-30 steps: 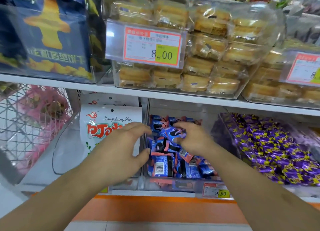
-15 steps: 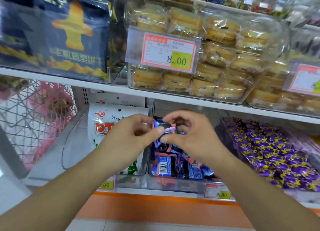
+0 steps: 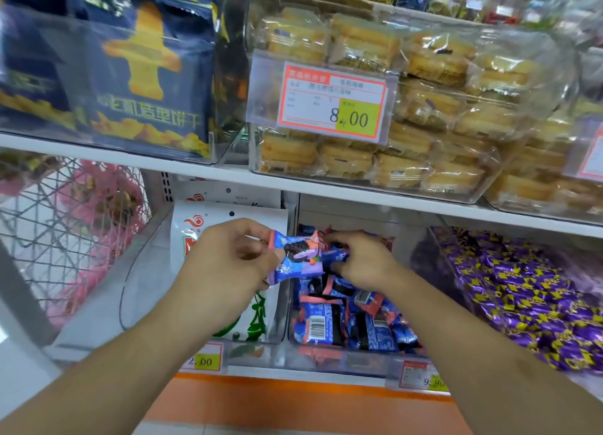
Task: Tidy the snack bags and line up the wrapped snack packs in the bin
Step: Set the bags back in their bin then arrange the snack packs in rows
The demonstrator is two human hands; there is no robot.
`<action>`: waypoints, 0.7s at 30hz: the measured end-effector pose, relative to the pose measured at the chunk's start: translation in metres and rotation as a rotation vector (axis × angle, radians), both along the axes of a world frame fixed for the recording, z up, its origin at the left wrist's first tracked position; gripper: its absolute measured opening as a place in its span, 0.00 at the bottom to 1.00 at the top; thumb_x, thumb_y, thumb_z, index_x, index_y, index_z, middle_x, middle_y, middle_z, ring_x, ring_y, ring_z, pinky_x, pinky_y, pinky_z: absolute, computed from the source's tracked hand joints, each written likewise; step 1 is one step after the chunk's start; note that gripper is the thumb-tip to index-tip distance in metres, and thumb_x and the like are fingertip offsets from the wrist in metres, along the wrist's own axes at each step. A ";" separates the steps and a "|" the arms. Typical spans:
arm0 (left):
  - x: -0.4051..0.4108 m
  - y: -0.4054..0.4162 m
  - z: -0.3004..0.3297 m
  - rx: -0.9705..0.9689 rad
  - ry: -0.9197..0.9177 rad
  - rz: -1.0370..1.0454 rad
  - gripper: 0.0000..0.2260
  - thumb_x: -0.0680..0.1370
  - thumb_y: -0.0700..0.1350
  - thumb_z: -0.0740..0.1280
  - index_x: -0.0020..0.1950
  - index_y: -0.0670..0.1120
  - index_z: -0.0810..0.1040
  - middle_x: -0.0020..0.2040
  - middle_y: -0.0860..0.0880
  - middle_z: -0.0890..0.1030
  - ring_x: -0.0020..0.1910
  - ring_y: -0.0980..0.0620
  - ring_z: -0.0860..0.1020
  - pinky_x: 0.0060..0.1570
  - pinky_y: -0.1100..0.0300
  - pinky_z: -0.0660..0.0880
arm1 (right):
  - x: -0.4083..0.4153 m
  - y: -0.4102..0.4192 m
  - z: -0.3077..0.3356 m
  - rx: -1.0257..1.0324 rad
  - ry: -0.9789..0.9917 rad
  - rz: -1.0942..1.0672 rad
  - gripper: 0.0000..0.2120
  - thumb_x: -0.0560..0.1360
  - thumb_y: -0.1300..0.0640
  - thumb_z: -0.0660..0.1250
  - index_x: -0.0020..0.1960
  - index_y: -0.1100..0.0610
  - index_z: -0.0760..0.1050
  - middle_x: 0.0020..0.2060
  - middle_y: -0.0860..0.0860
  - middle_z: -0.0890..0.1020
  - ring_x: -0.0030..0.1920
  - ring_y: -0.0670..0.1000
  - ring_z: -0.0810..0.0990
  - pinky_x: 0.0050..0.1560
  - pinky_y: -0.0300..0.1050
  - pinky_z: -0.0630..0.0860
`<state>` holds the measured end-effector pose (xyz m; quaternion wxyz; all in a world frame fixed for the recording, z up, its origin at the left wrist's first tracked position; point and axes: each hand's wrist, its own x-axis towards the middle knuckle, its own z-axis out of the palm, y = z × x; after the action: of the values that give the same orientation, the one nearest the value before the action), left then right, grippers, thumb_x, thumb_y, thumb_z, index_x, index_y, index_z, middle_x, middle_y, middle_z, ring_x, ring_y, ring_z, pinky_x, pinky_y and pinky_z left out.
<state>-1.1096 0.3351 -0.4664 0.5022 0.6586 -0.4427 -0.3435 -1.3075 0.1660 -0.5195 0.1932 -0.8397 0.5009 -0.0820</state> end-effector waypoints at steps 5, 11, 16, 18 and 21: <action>0.002 -0.001 -0.001 0.000 0.028 0.019 0.03 0.78 0.43 0.75 0.50 0.48 0.82 0.38 0.47 0.86 0.30 0.53 0.84 0.34 0.59 0.79 | -0.002 -0.003 -0.013 -0.094 -0.015 -0.061 0.16 0.73 0.65 0.74 0.58 0.53 0.85 0.56 0.49 0.86 0.56 0.49 0.84 0.53 0.36 0.74; -0.003 0.002 0.000 -0.024 0.047 0.040 0.04 0.79 0.42 0.73 0.50 0.51 0.83 0.44 0.51 0.87 0.31 0.58 0.84 0.29 0.71 0.77 | -0.014 0.007 0.005 -0.132 -0.241 -0.201 0.07 0.76 0.64 0.74 0.48 0.53 0.86 0.44 0.47 0.85 0.42 0.46 0.83 0.40 0.35 0.79; -0.004 0.007 0.006 -0.020 0.070 0.091 0.03 0.80 0.42 0.72 0.53 0.48 0.83 0.48 0.47 0.85 0.35 0.51 0.85 0.40 0.59 0.85 | -0.030 0.038 0.039 0.202 -0.692 -0.323 0.07 0.80 0.69 0.68 0.52 0.62 0.83 0.47 0.57 0.83 0.49 0.61 0.86 0.41 0.35 0.81; -0.007 0.009 0.009 -0.011 0.076 0.099 0.04 0.81 0.42 0.72 0.55 0.46 0.83 0.48 0.47 0.86 0.36 0.50 0.85 0.45 0.52 0.86 | -0.035 0.057 0.050 0.390 -0.873 -0.335 0.11 0.81 0.72 0.62 0.51 0.62 0.82 0.51 0.62 0.83 0.47 0.69 0.87 0.44 0.52 0.86; -0.012 0.016 0.014 -0.003 0.039 0.088 0.03 0.82 0.44 0.70 0.50 0.50 0.83 0.44 0.50 0.87 0.30 0.53 0.85 0.35 0.58 0.81 | -0.037 0.079 0.062 0.468 -0.914 -0.323 0.16 0.81 0.75 0.58 0.52 0.60 0.82 0.50 0.65 0.83 0.44 0.65 0.85 0.45 0.59 0.86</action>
<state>-1.1220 0.3511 -0.4522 0.5263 0.6700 -0.4039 -0.3331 -1.3441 0.2449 -0.4575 0.5582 -0.5652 0.4935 -0.3540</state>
